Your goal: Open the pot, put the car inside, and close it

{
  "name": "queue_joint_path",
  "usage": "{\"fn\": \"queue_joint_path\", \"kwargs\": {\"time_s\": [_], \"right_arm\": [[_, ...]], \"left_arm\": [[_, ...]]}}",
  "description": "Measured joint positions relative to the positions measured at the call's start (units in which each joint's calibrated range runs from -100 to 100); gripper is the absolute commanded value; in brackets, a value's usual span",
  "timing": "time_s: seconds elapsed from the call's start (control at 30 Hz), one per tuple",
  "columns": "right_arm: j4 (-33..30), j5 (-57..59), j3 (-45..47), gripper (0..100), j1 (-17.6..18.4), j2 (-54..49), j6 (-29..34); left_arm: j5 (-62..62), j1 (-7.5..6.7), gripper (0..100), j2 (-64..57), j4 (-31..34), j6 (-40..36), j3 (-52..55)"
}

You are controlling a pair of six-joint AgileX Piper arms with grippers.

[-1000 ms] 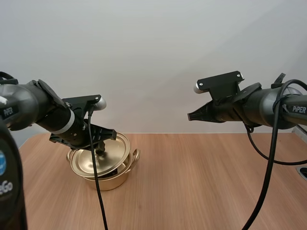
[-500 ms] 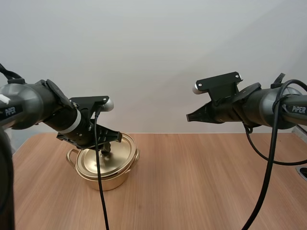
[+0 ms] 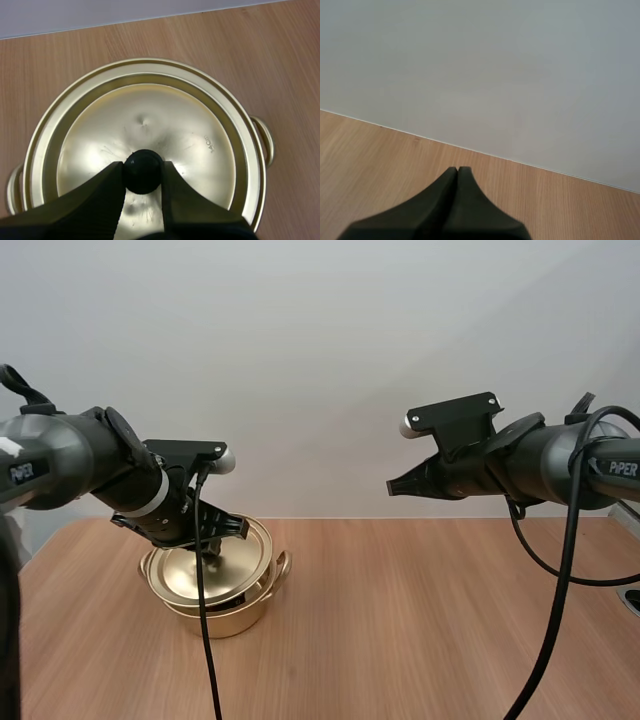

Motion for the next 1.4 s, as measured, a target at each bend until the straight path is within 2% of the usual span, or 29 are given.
{"fn": "queue_joint_path", "kwargs": {"time_s": [0.53, 0.77, 1.4], "right_arm": [[0.0, 0.0, 0.0, 0, 0.0, 0.0, 0.0], [0.0, 0.5, 0.0, 0, 0.0, 0.0, 0.0], [-0.8, 1.5, 0.0, 0, 0.0, 0.0, 0.0]], "left_arm": [[-5.3, 0.00, 0, 1.4, -0.8, 1.3, 5.1], [-5.8, 0.00, 0, 1.4, -3.7, 4.0, 5.1], [-8.7, 0.00, 0, 1.4, -2.4, 5.2, 5.3]]}}
